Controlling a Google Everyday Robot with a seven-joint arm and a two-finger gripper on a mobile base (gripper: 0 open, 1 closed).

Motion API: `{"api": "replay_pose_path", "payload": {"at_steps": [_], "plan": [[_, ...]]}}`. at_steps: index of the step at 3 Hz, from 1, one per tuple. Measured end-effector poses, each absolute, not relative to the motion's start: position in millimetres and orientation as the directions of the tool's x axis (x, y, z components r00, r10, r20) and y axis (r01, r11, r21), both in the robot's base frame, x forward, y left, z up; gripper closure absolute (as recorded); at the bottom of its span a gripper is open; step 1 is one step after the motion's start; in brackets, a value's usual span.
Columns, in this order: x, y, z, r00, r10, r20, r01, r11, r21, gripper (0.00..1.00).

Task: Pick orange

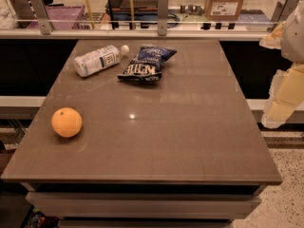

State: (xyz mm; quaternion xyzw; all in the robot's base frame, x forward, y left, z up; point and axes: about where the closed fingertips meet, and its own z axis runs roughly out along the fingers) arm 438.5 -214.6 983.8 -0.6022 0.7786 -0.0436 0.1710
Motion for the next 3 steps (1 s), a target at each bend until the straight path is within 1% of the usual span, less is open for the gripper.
{"api": "replay_pose_path", "payload": {"at_steps": [2, 3], "plan": [[432, -207, 988, -0.221, -0.946, -0.237, -0.913, 0.286, -0.291, 0.00], [424, -193, 994, -0.235, -0.920, -0.314, -0.901, 0.327, -0.284, 0.00]]}}
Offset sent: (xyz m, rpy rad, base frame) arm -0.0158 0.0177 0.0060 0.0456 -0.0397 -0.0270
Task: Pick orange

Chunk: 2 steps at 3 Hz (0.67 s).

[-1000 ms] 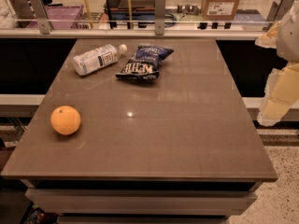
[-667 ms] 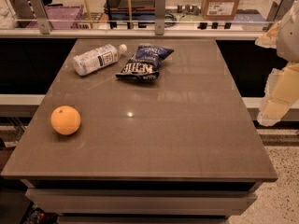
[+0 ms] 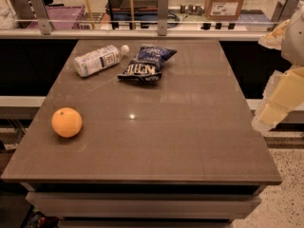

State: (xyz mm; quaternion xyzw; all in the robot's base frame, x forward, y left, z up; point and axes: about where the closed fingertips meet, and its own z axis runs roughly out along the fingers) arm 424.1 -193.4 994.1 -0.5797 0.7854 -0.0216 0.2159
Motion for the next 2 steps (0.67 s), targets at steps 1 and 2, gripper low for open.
{"api": "replay_pose_path", "payload": {"at_steps": [1, 2], "plan": [[422, -176, 994, -0.216, -0.878, -0.426, -0.898, 0.350, -0.266, 0.00], [431, -154, 984, -0.147, -0.812, -0.565, -0.906, 0.339, -0.252, 0.00]]}}
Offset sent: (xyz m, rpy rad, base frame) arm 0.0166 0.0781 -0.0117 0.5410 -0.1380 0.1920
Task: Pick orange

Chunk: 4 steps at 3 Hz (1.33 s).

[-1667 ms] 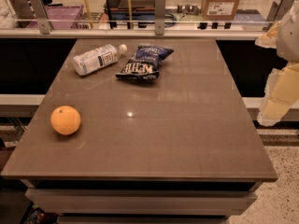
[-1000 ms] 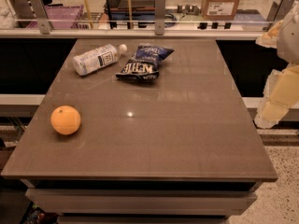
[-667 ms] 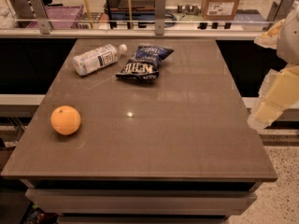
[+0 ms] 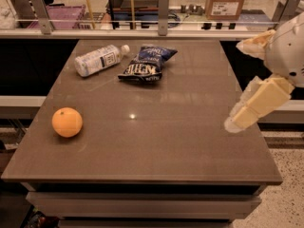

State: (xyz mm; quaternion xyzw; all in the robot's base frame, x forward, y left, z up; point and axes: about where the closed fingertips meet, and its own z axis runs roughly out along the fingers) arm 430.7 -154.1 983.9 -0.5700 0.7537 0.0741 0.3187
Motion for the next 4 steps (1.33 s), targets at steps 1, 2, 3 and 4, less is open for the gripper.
{"api": "replay_pose_path", "payload": {"at_steps": [1, 2, 3, 4], "plan": [[442, -128, 969, -0.047, -0.725, -0.687, -0.910, 0.314, -0.270, 0.00], [441, -112, 985, 0.015, -0.679, -0.734, -0.909, 0.297, -0.294, 0.00], [442, -110, 986, 0.016, -0.680, -0.733, -0.911, 0.293, -0.292, 0.00], [442, -90, 976, 0.003, -0.669, -0.743, -0.925, 0.280, -0.257, 0.00]]}}
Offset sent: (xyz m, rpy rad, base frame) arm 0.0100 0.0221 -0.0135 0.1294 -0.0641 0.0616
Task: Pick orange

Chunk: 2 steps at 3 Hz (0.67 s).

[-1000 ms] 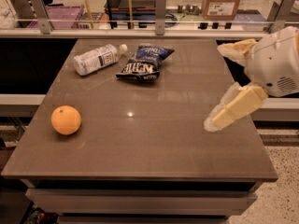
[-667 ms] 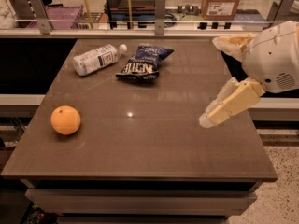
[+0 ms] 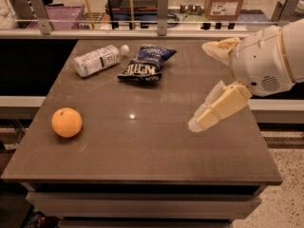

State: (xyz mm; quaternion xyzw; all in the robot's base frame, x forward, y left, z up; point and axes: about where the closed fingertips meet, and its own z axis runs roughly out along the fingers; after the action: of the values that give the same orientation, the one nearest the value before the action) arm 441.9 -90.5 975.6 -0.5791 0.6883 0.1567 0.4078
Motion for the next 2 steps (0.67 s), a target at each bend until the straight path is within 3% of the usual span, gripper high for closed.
{"api": "replay_pose_path", "payload": {"at_steps": [2], "plan": [[450, -43, 951, 0.011, -0.593, -0.805, -0.943, 0.263, -0.206, 0.00]]}}
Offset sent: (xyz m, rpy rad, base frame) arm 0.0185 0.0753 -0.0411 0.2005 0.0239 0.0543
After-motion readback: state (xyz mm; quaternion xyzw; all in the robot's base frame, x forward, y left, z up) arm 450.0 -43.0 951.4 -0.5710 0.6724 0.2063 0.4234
